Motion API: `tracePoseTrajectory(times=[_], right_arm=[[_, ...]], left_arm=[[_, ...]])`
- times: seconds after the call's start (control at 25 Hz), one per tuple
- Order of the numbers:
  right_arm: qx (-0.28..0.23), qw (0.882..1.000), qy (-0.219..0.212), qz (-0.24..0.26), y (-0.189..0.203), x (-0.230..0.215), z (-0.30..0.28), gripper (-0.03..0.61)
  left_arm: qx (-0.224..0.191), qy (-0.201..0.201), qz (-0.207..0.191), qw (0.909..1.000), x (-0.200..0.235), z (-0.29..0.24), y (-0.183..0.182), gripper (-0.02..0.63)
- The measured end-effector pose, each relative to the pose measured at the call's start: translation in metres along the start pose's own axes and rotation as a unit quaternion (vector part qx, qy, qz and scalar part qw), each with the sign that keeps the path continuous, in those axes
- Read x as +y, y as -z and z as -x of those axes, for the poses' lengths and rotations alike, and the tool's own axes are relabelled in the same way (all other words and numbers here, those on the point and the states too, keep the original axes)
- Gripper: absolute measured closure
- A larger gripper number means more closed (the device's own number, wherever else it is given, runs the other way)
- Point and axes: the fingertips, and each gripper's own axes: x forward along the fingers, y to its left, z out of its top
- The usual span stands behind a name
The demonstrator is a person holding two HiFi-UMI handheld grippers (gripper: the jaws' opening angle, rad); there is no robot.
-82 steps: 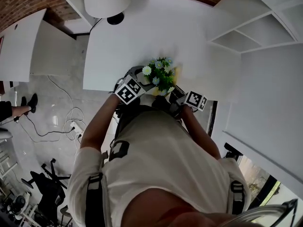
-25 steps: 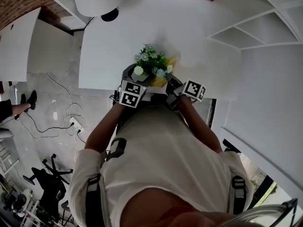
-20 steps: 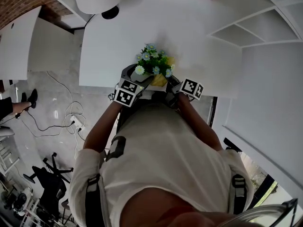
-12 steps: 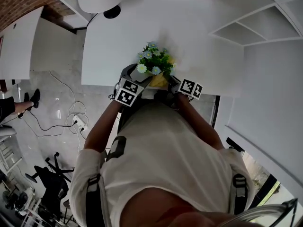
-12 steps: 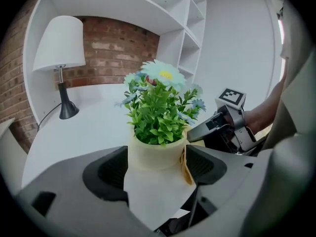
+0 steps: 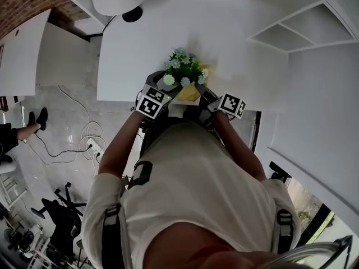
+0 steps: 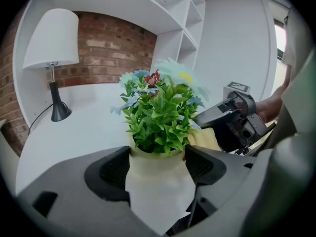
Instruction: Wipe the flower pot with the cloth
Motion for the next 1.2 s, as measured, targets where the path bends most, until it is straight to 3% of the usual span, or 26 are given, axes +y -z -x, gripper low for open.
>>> tracePoseTrajectory(times=[0.16,0.4,0.52,0.8,1.0,1.12,1.2], right_arm=[[0.006,1.000,0.027,0.004,0.009,-0.014,-0.004,0.474],[0.021,0.997,0.071,0.031,0.016,-0.036,-0.010,0.476],[0.033,0.994,0.090,0.053,0.014,-0.045,-0.012,0.475],[0.035,0.994,0.066,0.081,-0.006,-0.024,-0.016,0.477],[0.019,0.996,0.031,0.080,-0.013,0.003,-0.015,0.477],[0.017,0.997,0.033,0.066,-0.004,-0.002,-0.011,0.477],[0.023,0.997,0.041,0.056,0.005,-0.011,-0.010,0.477]], left_arm=[[-0.019,-0.007,0.031,0.9993,-0.003,0.004,-0.001,0.255],[-0.013,0.014,0.062,0.9979,-0.014,0.018,0.002,0.255],[-0.005,0.029,0.057,0.9979,-0.016,0.022,0.006,0.255],[-0.010,0.059,0.065,0.9961,-0.003,0.023,0.001,0.255],[-0.018,0.029,0.068,0.9971,0.004,0.018,0.001,0.263],[-0.021,-0.013,0.083,0.9962,0.008,0.017,0.004,0.324],[-0.017,-0.031,0.087,0.9956,0.007,0.016,0.005,0.324]])
